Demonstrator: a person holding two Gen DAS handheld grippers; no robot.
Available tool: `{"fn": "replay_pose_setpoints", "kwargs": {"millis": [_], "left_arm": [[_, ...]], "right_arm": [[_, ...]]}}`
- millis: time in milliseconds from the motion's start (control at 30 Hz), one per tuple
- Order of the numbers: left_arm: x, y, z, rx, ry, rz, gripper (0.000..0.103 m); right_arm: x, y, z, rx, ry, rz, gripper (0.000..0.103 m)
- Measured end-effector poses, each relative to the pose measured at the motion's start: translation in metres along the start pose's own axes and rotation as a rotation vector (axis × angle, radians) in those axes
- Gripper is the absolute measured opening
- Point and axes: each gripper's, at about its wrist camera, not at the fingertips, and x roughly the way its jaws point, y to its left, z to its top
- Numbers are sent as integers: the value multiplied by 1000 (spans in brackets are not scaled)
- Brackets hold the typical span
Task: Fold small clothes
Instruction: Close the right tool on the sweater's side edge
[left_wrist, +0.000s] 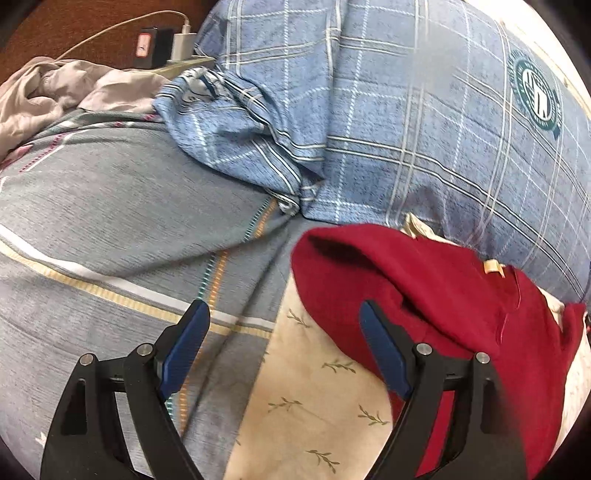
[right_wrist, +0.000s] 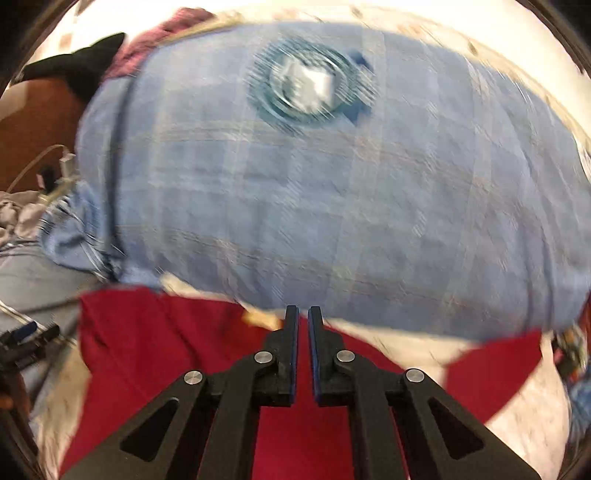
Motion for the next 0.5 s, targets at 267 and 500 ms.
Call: {"fn": "replay_pose_setpoints", "kwargs": {"millis": [267, 500], "left_arm": [[4, 2, 0, -9, 10, -2, 84], [12, 0, 0, -9, 26, 13, 84]], "right_arm": [[26, -20, -56, 93, 187, 56, 10], [44, -22, -74, 265, 249, 198, 58]]}}
